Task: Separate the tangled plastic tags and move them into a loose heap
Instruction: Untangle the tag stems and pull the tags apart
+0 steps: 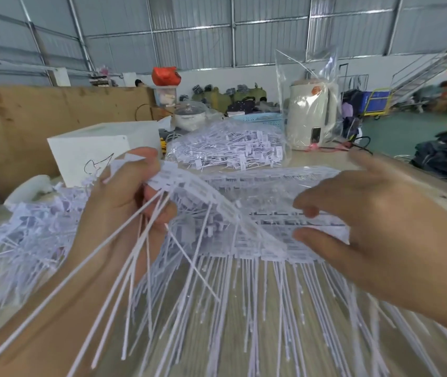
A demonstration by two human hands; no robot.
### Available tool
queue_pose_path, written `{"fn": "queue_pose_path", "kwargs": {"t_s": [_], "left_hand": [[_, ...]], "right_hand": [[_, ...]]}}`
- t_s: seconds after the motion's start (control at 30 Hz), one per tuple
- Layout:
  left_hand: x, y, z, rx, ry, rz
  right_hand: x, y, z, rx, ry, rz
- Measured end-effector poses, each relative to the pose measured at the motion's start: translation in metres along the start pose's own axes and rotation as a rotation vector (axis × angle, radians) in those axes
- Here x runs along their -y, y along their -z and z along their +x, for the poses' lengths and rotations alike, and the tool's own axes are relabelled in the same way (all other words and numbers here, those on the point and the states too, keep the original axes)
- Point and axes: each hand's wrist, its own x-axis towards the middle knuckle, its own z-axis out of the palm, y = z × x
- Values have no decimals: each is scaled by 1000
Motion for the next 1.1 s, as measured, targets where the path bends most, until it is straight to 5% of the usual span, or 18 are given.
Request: {"fn": "queue_pose_path", "kwargs": {"t_s": [0.1,0.33,0.47,0.63,0.77,0.9,1.1], "left_hand": [[2,-8,-11,16,-15,25],[13,-23,-28,131,24,19],[13,-21,-28,167,22,73],[17,-15,-28,252,22,271],[23,-12,-29,306,7,402],[31,-16,-35,352,107,330],[55,-14,-37,226,108,657]], "right_hand": [[16,-1,-1,46,-20,440],[22,-30,-5,276,-170,873],[24,-35,0,226,-211,1040],[11,-35,2,176,-261,1089],[14,-34,2,289,-261,1197],[17,-33,2,372,-188,1031],[18,-48,2,508,-332,818]]}}
